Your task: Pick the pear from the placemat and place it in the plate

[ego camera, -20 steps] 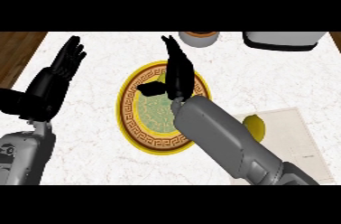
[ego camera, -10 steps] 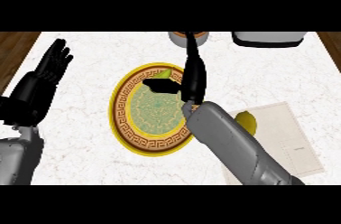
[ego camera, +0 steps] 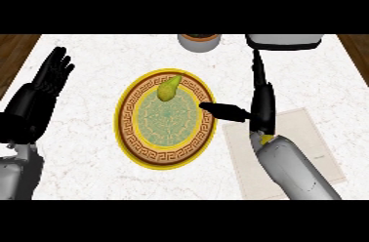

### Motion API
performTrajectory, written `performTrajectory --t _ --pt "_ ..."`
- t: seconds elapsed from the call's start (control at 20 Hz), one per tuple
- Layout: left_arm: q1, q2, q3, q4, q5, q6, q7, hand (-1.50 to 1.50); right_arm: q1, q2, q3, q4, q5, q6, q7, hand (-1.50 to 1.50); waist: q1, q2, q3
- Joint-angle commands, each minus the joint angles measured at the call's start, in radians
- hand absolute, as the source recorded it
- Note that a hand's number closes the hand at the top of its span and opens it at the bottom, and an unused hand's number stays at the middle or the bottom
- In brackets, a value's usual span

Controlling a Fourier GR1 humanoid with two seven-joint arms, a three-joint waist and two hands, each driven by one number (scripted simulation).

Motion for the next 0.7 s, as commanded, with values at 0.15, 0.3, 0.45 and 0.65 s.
performTrajectory --t 0.15,0.3,0.45,0.65 --pt "-0.054 -0.057 -0.038 0.037 -0.078 0.051 -0.006 0.0 0.257 -0.148 -0.067 -0.213 -0.034 0.14 -0.082 -1.5 -0.007 0.002 0.0" --pt "-0.028 -0.033 0.007 0.013 -0.045 0.018 0.008 0.0 0.345 -0.193 -0.114 -0.315 -0.043 0.194 -0.078 -1.5 -0.003 0.0 0.0" --pt "-0.043 -0.009 0.031 -0.012 -0.022 -0.018 0.045 0.0 0.402 -0.181 -0.187 -0.268 -0.086 0.276 -0.205 -1.5 0.003 0.002 0.0" --pt "-0.032 -0.054 0.013 0.009 -0.049 -0.004 0.002 0.0 0.439 -0.198 -0.217 -0.323 0.006 0.26 -0.148 -1.5 0.003 0.002 0.0"
